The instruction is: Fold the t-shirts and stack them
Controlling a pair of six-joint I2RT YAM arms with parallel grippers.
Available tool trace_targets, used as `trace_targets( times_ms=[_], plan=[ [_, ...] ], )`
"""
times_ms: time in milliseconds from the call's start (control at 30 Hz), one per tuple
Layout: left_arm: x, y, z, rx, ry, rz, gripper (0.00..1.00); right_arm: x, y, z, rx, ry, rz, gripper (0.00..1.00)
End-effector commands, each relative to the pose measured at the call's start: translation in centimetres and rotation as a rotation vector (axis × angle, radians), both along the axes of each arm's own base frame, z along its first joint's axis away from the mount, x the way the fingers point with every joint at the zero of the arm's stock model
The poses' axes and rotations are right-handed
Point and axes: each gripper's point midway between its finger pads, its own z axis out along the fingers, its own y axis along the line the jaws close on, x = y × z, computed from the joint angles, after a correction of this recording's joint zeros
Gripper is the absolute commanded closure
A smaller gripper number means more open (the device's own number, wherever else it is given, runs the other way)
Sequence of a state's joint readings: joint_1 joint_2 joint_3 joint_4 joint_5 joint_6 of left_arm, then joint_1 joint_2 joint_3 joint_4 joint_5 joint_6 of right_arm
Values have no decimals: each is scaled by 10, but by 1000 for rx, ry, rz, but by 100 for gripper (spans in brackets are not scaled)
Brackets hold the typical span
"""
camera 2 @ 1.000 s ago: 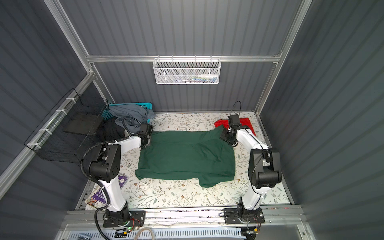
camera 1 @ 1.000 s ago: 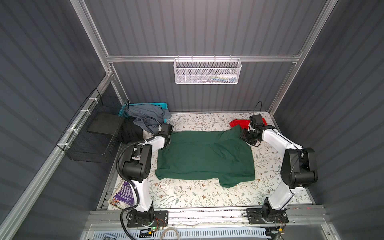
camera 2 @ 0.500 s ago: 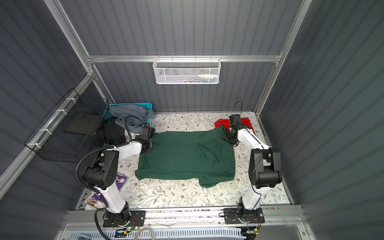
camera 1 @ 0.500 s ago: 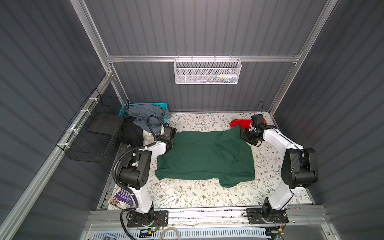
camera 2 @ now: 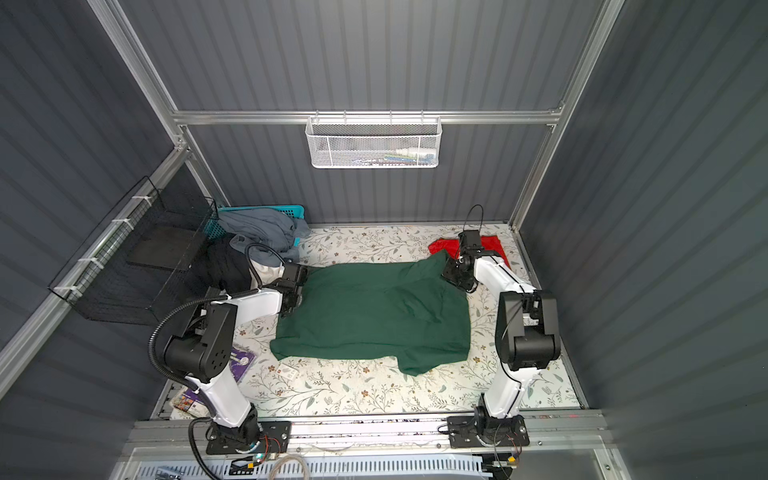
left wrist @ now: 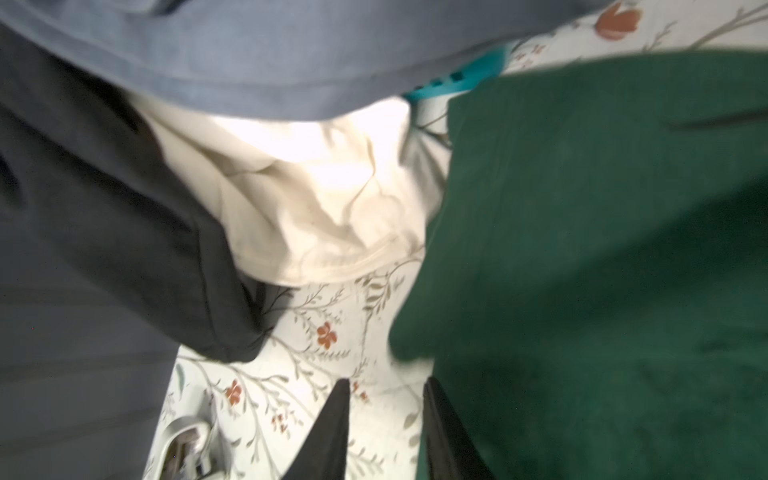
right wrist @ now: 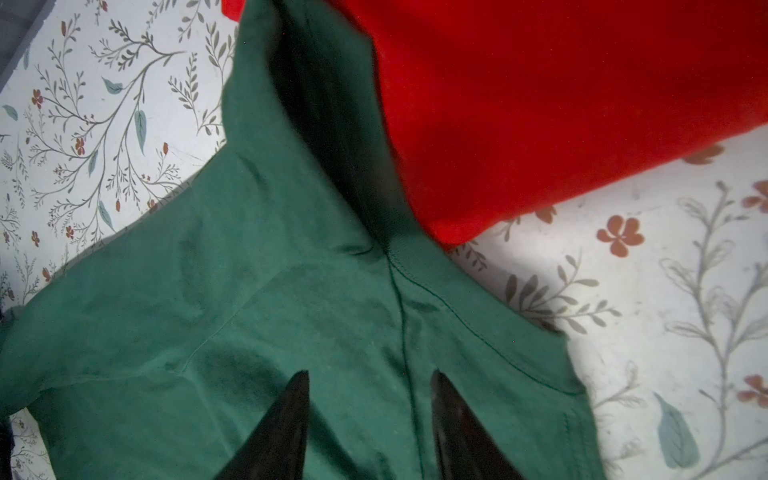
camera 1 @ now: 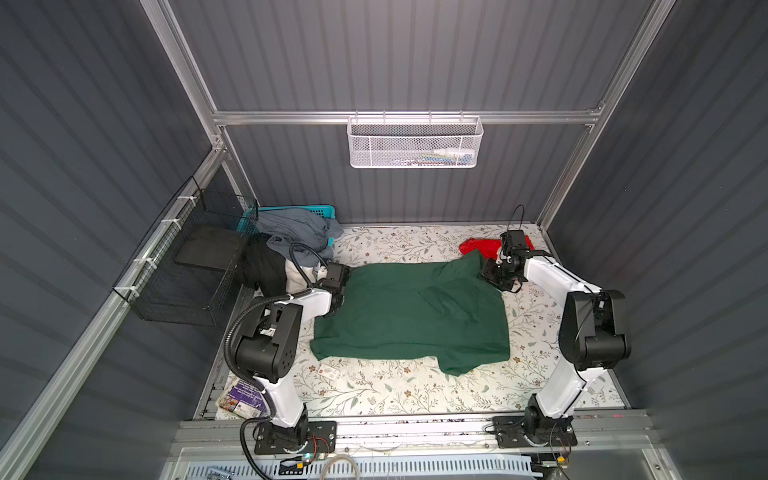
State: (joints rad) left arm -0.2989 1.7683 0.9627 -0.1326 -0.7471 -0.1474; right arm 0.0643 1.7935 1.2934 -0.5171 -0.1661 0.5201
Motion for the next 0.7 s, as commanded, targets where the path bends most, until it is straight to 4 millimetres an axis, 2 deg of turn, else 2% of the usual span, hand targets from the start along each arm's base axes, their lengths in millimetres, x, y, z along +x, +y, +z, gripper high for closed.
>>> trace_targets(
  times_ms=[0,33,167,300,467,667],
  plan=[
    [-20,18,29,-21,-85,169,49,4,-2,7,0,-11,-9,51],
    [-24,18,35,-40,-102,183,35,4,-2,6,-1,-9,-8,51],
    [-36,18,60,-141,-161,246,23,4,-3,7,-6,-10,-11,51],
    [-36,6,65,-267,-143,265,9,12,-3,9,-11,-24,-8,50],
    [-29,-22,54,-451,-89,239,2,32,-5,12,-31,-53,-10,49],
    [-21,-39,44,-533,-69,198,0,54,0,8,-19,-73,11,49]
  ],
)
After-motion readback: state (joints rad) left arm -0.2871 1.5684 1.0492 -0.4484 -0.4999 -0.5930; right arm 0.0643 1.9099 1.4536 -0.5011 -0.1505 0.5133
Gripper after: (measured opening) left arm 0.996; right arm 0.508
